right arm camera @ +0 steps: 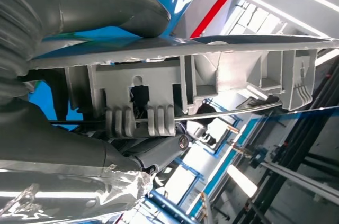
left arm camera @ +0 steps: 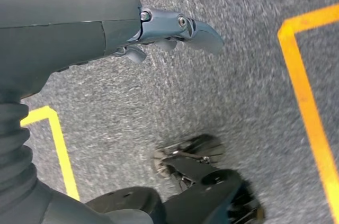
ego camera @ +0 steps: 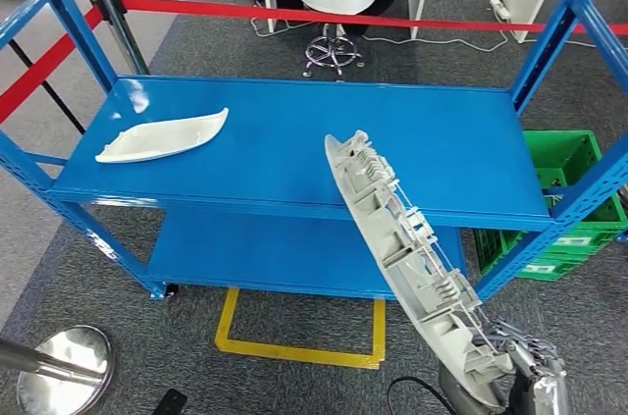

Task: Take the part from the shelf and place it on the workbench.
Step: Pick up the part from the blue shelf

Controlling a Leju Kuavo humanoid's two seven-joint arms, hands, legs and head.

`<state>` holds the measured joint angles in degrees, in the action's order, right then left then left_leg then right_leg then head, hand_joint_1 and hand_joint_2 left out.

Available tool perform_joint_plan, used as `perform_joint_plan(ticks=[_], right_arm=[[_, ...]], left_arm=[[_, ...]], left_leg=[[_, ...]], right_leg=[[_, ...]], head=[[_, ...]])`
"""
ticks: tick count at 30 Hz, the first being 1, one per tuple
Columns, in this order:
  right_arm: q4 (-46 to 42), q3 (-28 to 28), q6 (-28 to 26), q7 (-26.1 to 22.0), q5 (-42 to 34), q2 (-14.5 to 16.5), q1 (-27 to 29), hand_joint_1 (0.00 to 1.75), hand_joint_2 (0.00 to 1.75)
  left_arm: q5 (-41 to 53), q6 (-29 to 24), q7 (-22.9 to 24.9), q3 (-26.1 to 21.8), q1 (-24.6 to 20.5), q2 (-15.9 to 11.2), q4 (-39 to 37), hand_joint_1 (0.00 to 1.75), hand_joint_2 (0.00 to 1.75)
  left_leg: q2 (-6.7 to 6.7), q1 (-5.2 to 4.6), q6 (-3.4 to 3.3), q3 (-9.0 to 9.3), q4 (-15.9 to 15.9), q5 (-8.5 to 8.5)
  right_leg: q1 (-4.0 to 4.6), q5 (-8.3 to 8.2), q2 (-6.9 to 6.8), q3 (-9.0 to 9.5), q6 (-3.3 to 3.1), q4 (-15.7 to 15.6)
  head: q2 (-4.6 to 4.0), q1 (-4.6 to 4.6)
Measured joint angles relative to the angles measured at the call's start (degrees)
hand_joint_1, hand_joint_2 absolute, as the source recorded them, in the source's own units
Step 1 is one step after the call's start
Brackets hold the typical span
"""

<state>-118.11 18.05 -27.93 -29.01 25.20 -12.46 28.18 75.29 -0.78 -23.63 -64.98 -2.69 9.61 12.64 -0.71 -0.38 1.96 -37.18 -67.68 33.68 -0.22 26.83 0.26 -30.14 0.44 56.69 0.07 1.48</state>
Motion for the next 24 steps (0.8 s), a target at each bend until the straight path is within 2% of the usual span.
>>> perform_joint_plan(ticks=[1, 2, 3, 4, 5, 6, 7, 8, 9, 10, 11, 12, 13, 14, 15, 16, 17, 18, 19, 20, 21, 22, 23, 24], right_arm=[[0.0, 0.0, -0.1, 0.0, -0.1, 0.0, 0.1, 1.75, 1.75], [0.0, 0.0, -0.2, 0.0, -0.1, 0.0, 0.1, 1.75, 1.75], [0.0, 0.0, -0.3, 0.0, -0.2, 0.0, 0.1, 1.75, 1.75], [0.0, 0.0, -0.4, 0.0, -0.2, 0.1, 0.2, 1.75, 1.75], [0.0, 0.0, -0.4, 0.0, -0.3, 0.1, 0.2, 1.75, 1.75], [-0.1, 0.0, -0.5, 0.0, -0.3, 0.1, 0.2, 1.75, 1.75], [-0.1, 0.0, -0.6, 0.0, -0.4, 0.1, 0.3, 1.75, 1.75], [-0.2, 0.0, -0.6, 0.0, -0.4, 0.2, 0.3, 1.75, 1.75], [-0.3, -0.1, -0.7, 0.0, -0.4, 0.2, 0.4, 1.75, 1.75], [-0.4, -0.1, -0.7, -0.1, -0.4, 0.2, 0.6, 1.75, 1.75], [-0.4, -0.1, -0.8, -0.1, -0.5, 0.2, 0.8, 1.75, 1.75], [-0.4, -0.1, -0.8, -0.1, -0.6, 0.3, 1.1, 1.75, 1.75], [-0.4, 0.0, -0.7, 0.0, -0.8, 0.3, 1.2, 1.75, 1.75], [-0.4, 0.0, -0.7, 0.0, -1.1, 0.3, 1.2, 1.75, 1.75], [-0.4, 0.0, -0.7, 0.0, -1.3, 0.3, 1.1, 1.75, 1.75], [-0.3, 0.0, -0.6, 0.0, -1.5, 0.3, 1.0, 1.75, 1.75], [-0.3, 0.0, -0.6, 0.0, -1.6, 0.3, 1.0, 1.75, 1.75], [-0.3, 0.0, -0.6, 0.0, -1.7, 0.3, 1.0, 1.75, 1.75], [-0.3, 0.0, -0.6, 0.0, -1.8, 0.4, 0.9, 1.75, 1.75], [-0.3, 0.0, -0.6, 0.0, -1.8, 0.3, 0.9, 1.75, 1.75], [-0.3, 0.0, -0.6, 0.0, -1.9, 0.3, 0.9, 1.75, 1.75], [-0.3, 0.0, -0.5, 0.0, -1.8, 0.3, 0.7, 1.75, 1.75], [-0.3, 0.0, -0.5, 0.0, -1.8, 0.4, 0.6, 1.75, 1.75], [-0.3, 0.0, -0.3, -0.1, -1.8, 0.4, 0.5, 1.75, 1.75]], left_arm=[[0.1, -0.1, 0.0, 0.1, 0.0, 0.0, 0.0, 0.0, 1.75], [0.2, -0.3, -0.1, 0.2, 0.0, 0.1, 0.0, 0.0, 1.75], [0.2, -0.4, -0.1, 0.3, -0.1, 0.1, 0.0, 0.0, 1.75], [0.2, -0.6, -0.2, 0.3, -0.1, 0.1, 0.0, 0.0, 1.75], [0.2, -0.7, -0.3, 0.3, -0.2, 0.1, 0.0, 0.0, 1.75], [0.3, -0.7, -0.4, 0.4, -0.2, 0.2, 0.0, 0.0, 1.75], [0.4, -0.7, -0.6, 0.5, -0.3, 0.3, 0.0, 0.0, 1.75], [0.6, -0.7, -0.7, 0.6, -0.4, 0.5, -0.1, 0.0, 1.75], [0.8, -0.7, -0.8, 0.7, -0.4, 0.6, -0.1, 0.0, 1.75], [0.9, -0.7, -0.8, 0.8, -0.3, 0.7, -0.1, 0.0, 1.75], [1.0, -0.7, -0.8, 0.9, -0.2, 0.7, -0.1, 0.0, 1.75], [1.1, -0.8, -0.8, 0.9, 0.0, 0.7, -0.2, 0.0, 1.75], [1.2, -0.9, -0.7, 1.0, 0.1, 0.7, -0.2, 0.0, 1.75], [1.2, -1.0, -0.7, 1.1, 0.2, 0.7, -0.2, 0.0, 1.75], [1.2, -1.1, -0.7, 1.1, 0.2, 0.8, -0.2, 0.0, 1.75], [1.2, -1.1, -0.6, 1.1, 0.2, 0.8, -0.2, 0.0, 1.75], [1.2, -1.1, -0.6, 1.1, 0.2, 0.8, -0.2, 0.0, 1.75], [1.2, -1.1, -0.6, 1.1, 0.1, 0.8, -0.2, 0.0, 1.75], [1.2, -1.1, -0.6, 1.1, 0.1, 0.8, -0.2, 0.0, 1.75], [1.2, -1.1, -0.6, 1.1, 0.0, 0.9, -0.2, 0.0, 1.75], [1.2, -1.1, -0.6, 1.2, 0.0, 0.9, -0.2, 0.0, 1.75], [1.2, -1.1, -0.5, 1.2, 0.0, 1.0, -0.2, 0.0, 1.75], [1.1, -1.1, -0.5, 1.2, -0.1, 1.0, -0.2, 0.0, 1.75], [1.0, -1.1, -0.4, 1.2, -0.1, 1.0, -0.2, 0.0, 1.75]], left_leg=[[0.14, 0.13, 0.12, -0.44, -2.9, 1.08], [0.22, 0.25, 0.18, -0.23, -4.3, 0.73], [0.33, 0.36, 0.21, 0.79, -4.0, -0.72], [0.65, 0.49, 0.24, 2.69, -1.9, -2.59], [1.66, 0.69, 0.27, 5.3, 1.5, -3.91], [2.89, 0.85, 0.18, 8.04, 5.4, -4.39], [3.98, 0.98, 0.01, 10.09, 8.9, -4.16], [4.77, 1.0, -0.25, 11.19, 11.1, -3.6], [4.7, 0.9, -0.66, 11.34, 12.1, -3.34], [4.08, 0.92, -1.13, 10.78, 12.3, -3.49], [3.42, 0.88, -1.63, 10.2, 12.2, -3.96], [2.64, 0.86, -2.18, 9.63, 12.3, -4.56], [1.83, 0.83, -2.63, 9.0, 12.3, -5.17], [1.15, 0.63, -2.93, 8.41, 12.3, -5.73], [0.4, 0.48, -3.12, 7.8, 12.3, -6.26], [-0.35, 0.33, -3.18, 7.15, 12.2, -6.77], [-1.13, 0.21, -3.2, 6.46, 12.2, -7.3], [-1.89, 0.1, -3.19, 5.79, 12.2, -7.82], [-2.61, -0.01, -3.14, 5.16, 12.2, -8.34], [-3.22, -0.11, -3.03, 4.68, 12.1, -8.82], [-3.72, -0.25, -2.88, 4.33, 12.0, -9.21], [-4.25, -0.37, -2.65, 4.08, 12.0, -9.64], [-4.8, -0.45, -2.42, 3.91, 11.9, -10.08], [-5.41, -0.47, -2.16, 3.74, 11.8, -10.53]], right_leg=[[-0.01, -0.67, 0.5, -0.89, 0.02, 0.1], [-0.04, -1.3, 1.03, -1.77, 0.12, 0.1], [-0.11, -1.9, 1.58, -2.63, 0.29, 0.3], [-0.22, -2.44, 2.16, -3.43, 0.56, 0.5], [-0.31, -2.93, 2.72, -4.19, 0.91, 0.7], [-0.33, -3.38, 3.26, -4.88, 1.28, 1.0], [-0.33, -3.93, 3.78, -5.51, 1.68, 1.2], [-0.32, -4.55, 4.24, -6.12, 2.02, 1.4], [-0.35, -5.26, 4.75, -6.68, 2.35, 1.3], [-0.49, -5.94, 5.19, -7.26, 2.66, 1.2], [-0.53, -5.69, 4.83, -7.84, 2.91, 1.4], [-0.52, -4.24, 3.98, -8.48, 3.17, 2.4], [-0.48, -1.74, 2.76, -9.2, 3.37, 4.6], [-0.38, 1.48, 1.41, -9.96, 3.53, 7.9], [-0.38, 4.25, 0.68, -10.64, 3.66, 11.8], [-0.38, 5.77, 0.34, -10.97, 3.72, 15.3], [-0.38, 5.83, 0.2, -10.63, 3.73, 17.5], [-0.36, 4.69, 0.11, -9.43, 3.68, 17.9], [-0.32, 2.98, -0.19, -7.17, 3.54, 16.2], [-0.23, 1.69, -1.03, -3.97, 3.33, 12.8], [-0.05, 1.46, -2.24, -0.22, 3.11, 8.2], [0.15, 2.04, -3.31, 3.05, 2.88, 3.6], [0.36, 2.87, -4.0, 5.09, 2.66, 0.3], [0.55, 3.45, -4.0, 5.92, 2.43, -1.6]], head=[[0.0, -0.01], [0.0, -0.01], [0.0, -0.01], [0.0, -0.01], [0.0, 0.01], [0.0, -0.01], [0.0, -0.02], [0.0, -0.05], [0.0, -0.09], [0.0, -0.07], [0.0, -0.16], [0.0, -0.3], [0.0, -0.46], [0.0, -0.65], [0.0, -0.75], [0.0, -0.79], [0.0, -0.81], [0.0, -0.82], [0.0, -0.81], [0.0, -0.81], [0.0, -0.82], [0.0, -0.81], [0.0, -0.82], [0.0, -0.84]])
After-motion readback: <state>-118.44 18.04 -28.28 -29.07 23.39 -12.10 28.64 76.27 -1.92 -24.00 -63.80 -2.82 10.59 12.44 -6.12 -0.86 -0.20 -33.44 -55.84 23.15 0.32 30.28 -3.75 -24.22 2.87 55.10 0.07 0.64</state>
